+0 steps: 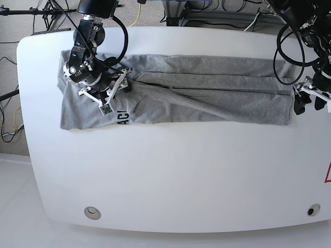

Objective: Fold the T-shirt properly

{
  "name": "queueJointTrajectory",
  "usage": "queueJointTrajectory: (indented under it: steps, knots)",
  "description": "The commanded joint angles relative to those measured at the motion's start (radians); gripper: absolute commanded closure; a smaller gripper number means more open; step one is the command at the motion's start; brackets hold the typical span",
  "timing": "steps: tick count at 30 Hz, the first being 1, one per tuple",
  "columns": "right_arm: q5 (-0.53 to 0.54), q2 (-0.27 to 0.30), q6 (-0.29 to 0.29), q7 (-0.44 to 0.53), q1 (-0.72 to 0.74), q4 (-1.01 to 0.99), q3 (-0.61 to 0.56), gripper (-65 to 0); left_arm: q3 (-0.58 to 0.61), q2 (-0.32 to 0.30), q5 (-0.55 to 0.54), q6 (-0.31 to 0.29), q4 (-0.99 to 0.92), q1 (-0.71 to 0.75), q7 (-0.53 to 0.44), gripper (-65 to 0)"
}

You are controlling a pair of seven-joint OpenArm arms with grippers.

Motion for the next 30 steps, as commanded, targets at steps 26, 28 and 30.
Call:
queueJointTrajectory:
  steps: [26, 28, 30]
  knots:
    - [0.007, 0.004, 0.006, -0.007, 0.008, 0.015, 0.001, -33.1, -0.005, 0.042, -0.015, -0.002, -0.224, 0.023, -0.126, -50.5]
    - [0.007, 0.004, 0.006, -0.007, 0.008, 0.017, 0.001, -33.1, 0.019, 0.034, -0.001, -0.002, -0.255, 0.020, -0.127, -50.5]
    - [0.009, 0.004, 0.006, -0.007, 0.008, 0.017, 0.001, -33.1, 0.038, 0.036, 0.019, -0.002, -0.284, 0.017, -0.129, -50.5]
